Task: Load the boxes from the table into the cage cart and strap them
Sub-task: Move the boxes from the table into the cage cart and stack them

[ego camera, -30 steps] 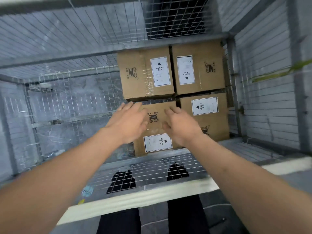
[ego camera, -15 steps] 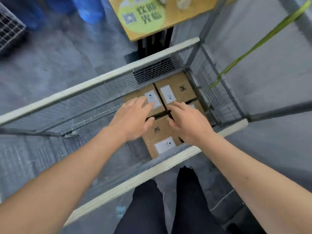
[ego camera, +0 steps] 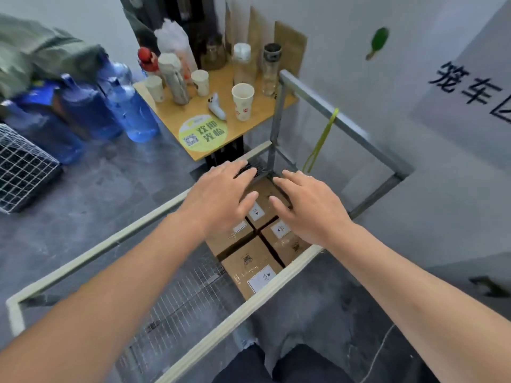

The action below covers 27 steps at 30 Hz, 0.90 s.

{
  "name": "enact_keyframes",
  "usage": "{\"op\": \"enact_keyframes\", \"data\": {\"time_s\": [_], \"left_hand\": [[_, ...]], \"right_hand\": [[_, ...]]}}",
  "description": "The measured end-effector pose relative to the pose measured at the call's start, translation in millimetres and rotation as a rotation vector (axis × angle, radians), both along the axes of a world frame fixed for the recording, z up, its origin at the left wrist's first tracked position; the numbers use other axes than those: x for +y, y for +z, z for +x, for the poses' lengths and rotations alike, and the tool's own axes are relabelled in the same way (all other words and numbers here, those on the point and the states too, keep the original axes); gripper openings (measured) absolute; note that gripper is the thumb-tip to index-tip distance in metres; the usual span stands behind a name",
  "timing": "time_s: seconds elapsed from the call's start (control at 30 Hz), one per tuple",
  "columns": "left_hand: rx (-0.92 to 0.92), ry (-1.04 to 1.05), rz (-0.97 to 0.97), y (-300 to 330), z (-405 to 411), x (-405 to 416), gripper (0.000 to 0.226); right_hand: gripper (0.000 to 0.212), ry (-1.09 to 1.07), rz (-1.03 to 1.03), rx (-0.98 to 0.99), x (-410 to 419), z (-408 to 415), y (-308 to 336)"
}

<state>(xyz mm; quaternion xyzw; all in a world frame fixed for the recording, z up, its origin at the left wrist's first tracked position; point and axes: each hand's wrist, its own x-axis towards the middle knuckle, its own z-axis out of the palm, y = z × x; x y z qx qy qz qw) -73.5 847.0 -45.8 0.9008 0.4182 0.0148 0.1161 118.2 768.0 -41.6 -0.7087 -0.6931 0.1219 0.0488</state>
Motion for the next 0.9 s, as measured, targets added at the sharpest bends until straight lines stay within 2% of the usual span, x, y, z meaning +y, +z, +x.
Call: {"op": "enact_keyframes", "data": {"time_s": [0.23,0.53,0.9], "left_hand": [[-0.061,-0.109,0.085,56,66,-24,0.060],[-0.103,-0.314,0.132,98,160,-75,0.061],[-0.155,-0.669,0.156,129,241,-126,0.058]], "right_hand": [[0.057,-0.119,0.102,-0.011,-43,65,53],[0.058,-0.326,0.191,-0.046,-124,137,93],[0.057,-0.658,0.213,-0.101,-224,163,118]]}}
